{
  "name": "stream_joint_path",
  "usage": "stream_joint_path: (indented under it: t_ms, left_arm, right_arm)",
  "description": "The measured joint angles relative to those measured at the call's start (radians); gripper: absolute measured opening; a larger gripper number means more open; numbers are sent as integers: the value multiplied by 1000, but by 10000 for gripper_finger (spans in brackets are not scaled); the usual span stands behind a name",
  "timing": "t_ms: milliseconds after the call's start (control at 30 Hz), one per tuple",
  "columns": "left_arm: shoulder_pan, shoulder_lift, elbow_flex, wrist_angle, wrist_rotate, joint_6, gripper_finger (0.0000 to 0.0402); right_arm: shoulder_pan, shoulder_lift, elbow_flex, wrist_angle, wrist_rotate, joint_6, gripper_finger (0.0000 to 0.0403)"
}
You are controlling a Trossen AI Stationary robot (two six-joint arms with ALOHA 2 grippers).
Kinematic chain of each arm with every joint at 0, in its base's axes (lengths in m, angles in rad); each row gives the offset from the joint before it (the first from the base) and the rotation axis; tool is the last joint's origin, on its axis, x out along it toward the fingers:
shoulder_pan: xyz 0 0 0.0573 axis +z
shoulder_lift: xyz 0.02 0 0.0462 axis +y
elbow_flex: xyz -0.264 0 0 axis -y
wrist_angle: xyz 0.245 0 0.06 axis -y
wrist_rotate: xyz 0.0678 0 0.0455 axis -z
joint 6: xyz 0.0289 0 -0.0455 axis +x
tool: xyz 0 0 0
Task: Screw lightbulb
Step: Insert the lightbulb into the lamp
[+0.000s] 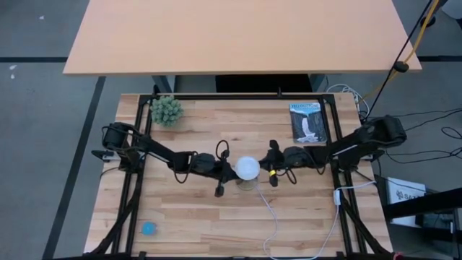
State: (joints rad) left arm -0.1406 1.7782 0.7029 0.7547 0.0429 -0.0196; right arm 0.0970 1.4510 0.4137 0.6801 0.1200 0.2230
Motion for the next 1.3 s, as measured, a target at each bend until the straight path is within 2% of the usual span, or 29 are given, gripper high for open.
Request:
stream_joint_path:
  t_ms: [100,500,967,1133,1300]
  left_arm:
    - [-4,0,0,2,0,0,0]
    - [-4,0,0,2,-10,1,0]
    - [11,0,0,2,-36,2,0]
    - [28,0,0,-1,-110,-25,0]
    - [25,0,0,-37,-70,-57,0]
  right_arm:
    - [-13,27,1,54,-64,4,0]
    - [4,53,1,111,-100,-5,0]
    - [10,53,1,102,-156,4,0]
    - [10,53,1,92,-278,7,0]
    - [4,53,1,11,-259,51,0]
